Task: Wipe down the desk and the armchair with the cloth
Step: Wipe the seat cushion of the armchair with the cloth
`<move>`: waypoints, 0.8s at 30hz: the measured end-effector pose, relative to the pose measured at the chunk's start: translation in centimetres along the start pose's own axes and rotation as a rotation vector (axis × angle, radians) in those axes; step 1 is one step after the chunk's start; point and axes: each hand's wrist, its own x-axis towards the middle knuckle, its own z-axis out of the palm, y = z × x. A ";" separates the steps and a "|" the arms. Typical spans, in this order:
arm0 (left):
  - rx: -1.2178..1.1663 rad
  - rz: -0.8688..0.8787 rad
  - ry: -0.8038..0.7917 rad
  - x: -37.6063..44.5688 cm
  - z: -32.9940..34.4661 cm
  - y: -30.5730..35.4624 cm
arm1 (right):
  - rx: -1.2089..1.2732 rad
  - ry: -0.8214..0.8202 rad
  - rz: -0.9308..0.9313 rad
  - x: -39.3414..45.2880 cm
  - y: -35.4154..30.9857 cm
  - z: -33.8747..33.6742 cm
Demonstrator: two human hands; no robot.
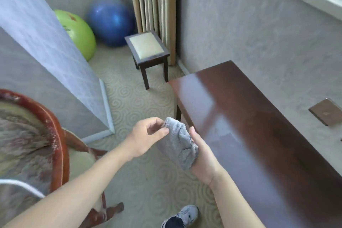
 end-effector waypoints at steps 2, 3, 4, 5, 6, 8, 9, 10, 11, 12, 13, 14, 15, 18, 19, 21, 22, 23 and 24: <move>0.000 0.009 0.066 -4.1 -3.5 -0.9 | -0.201 -0.041 -0.066 0.0 1.6 4.0; -0.004 0.014 0.099 -6.3 -5.2 -1.3 | -0.308 -0.048 -0.108 -0.1 2.4 6.0; -0.010 0.023 0.126 -8.5 -6.7 -1.9 | -0.407 -0.045 -0.143 -0.2 3.4 7.9; -0.016 0.029 0.148 -10.9 -8.3 -2.5 | -0.505 -0.041 -0.174 -0.3 4.4 10.0; -0.023 0.030 0.164 -13.3 -9.8 -3.3 | -0.590 -0.047 -0.194 -0.4 5.6 12.1; -0.081 0.012 0.200 -18.5 -12.8 -4.8 | -0.693 -0.077 -0.213 -0.9 8.5 16.5; -0.134 0.002 0.237 -21.1 -14.2 -5.6 | -0.707 -0.101 -0.216 -1.1 9.9 18.7; -0.183 -0.013 0.286 -23.8 -15.6 -6.5 | -0.687 -0.127 -0.205 -1.2 11.5 20.9; -0.217 -0.030 0.340 -26.4 -17.0 -7.4 | -0.646 -0.151 -0.186 -1.3 12.9 23.0; -0.230 -0.045 0.391 -28.4 -18.1 -8.3 | -0.602 -0.165 -0.163 -1.3 14.1 24.9; -0.234 -0.054 0.438 -30.4 -19.4 -9.2 | -0.571 -0.182 -0.138 -1.2 15.3 27.0; -0.233 -0.064 0.483 -32.4 -20.8 -10.1 | -0.564 -0.201 -0.115 -1.0 16.5 29.3; -0.239 -0.079 0.524 -34.2 -22.0 -11.0 | -0.564 -0.221 -0.095 -0.9 17.6 31.4; -0.252 -0.087 0.624 -38.1 -24.9 -12.9 | -0.536 -0.275 -0.062 -0.4 20.4 36.6; -0.236 -0.083 0.645 -38.9 -25.6 -13.4 | -0.506 -0.293 -0.052 -0.1 21.1 37.9; -0.171 -0.099 0.707 -40.2 -26.7 -14.2 | -0.418 -0.350 -0.006 0.8 22.3 40.0; -0.146 -0.100 0.745 -40.7 -27.2 -14.5 | -0.362 -0.384 0.024 1.1 22.8 40.8; -0.141 -0.091 0.782 -41.1 -27.6 -14.8 | -0.294 -0.407 0.065 1.5 23.3 41.6; -0.151 -0.076 0.817 -41.5 -28.0 -14.9 | -0.208 -0.423 0.110 1.8 23.7 42.3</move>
